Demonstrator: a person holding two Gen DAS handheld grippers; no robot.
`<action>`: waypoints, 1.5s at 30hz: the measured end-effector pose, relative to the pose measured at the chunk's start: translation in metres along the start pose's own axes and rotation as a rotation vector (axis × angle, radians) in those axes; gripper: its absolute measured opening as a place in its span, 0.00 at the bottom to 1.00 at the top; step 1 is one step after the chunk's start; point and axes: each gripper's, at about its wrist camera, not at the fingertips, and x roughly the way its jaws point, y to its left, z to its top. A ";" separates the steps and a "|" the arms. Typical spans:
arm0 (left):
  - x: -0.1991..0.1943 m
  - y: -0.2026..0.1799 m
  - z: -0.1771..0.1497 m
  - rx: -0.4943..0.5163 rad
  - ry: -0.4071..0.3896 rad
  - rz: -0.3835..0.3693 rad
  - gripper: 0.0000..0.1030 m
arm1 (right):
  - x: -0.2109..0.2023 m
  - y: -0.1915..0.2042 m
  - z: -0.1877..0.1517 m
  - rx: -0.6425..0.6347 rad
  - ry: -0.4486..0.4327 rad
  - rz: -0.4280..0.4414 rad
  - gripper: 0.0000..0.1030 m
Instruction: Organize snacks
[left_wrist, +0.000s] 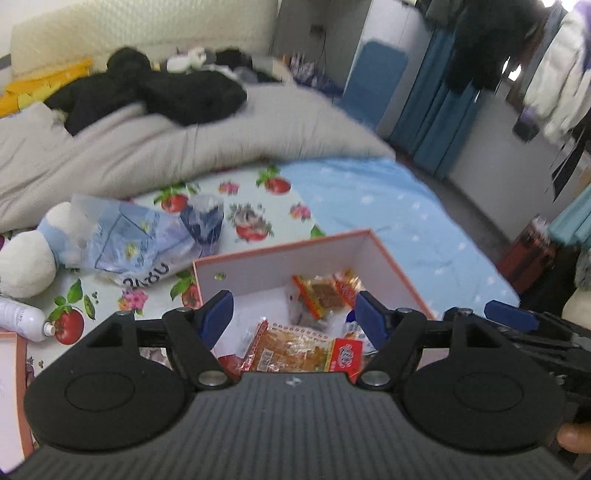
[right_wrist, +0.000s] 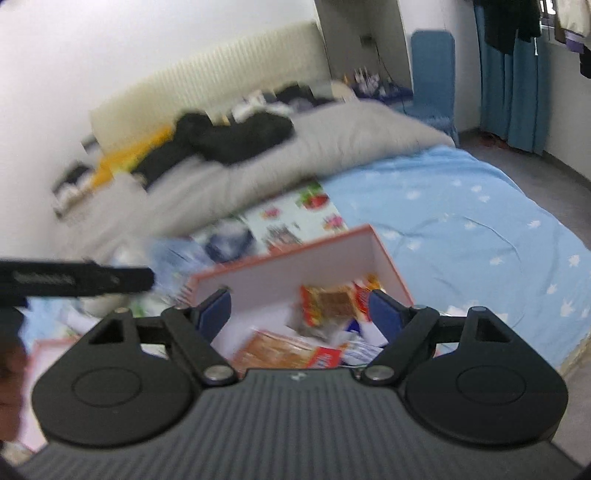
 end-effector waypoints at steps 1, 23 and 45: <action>-0.008 0.001 -0.003 -0.011 -0.016 -0.013 0.75 | -0.011 0.004 0.000 -0.003 -0.027 0.004 0.81; -0.101 -0.006 -0.118 0.067 -0.151 0.002 0.75 | -0.082 0.032 -0.083 -0.022 -0.145 -0.048 0.81; -0.106 0.005 -0.170 0.047 -0.123 0.029 0.75 | -0.100 0.038 -0.135 -0.057 -0.111 -0.114 0.81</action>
